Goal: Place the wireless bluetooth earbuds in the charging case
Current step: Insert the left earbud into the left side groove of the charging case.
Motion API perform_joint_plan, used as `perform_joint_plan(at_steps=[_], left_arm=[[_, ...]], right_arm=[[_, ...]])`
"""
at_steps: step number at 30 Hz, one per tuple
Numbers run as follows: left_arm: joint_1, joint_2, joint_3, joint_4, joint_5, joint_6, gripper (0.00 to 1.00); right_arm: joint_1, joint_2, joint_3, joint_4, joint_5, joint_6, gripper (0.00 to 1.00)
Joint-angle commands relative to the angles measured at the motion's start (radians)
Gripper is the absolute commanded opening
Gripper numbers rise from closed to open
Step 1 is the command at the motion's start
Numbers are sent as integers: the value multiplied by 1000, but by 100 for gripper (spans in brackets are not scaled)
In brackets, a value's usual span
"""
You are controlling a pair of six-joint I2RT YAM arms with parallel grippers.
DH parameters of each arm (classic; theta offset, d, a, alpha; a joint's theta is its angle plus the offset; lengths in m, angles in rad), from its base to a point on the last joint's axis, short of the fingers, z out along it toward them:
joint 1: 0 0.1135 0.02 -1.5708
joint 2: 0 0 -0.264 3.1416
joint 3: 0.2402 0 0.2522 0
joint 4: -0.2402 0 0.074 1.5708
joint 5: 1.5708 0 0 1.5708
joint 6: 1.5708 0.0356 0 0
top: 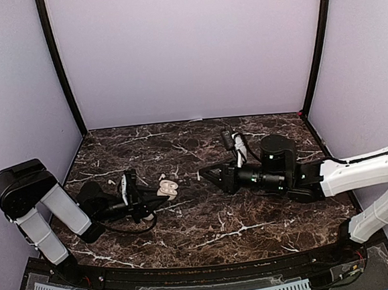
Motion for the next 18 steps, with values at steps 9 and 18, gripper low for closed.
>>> perform_joint_plan(at_steps=[9,18], left_arm=[[-13,33,40,225,97,-21,12],[-28,44,63,208,194,-21,11]], right_arm=[[13,-101,-66,140,104,-124,0],[12,-144,-128,205,78,-190,0]])
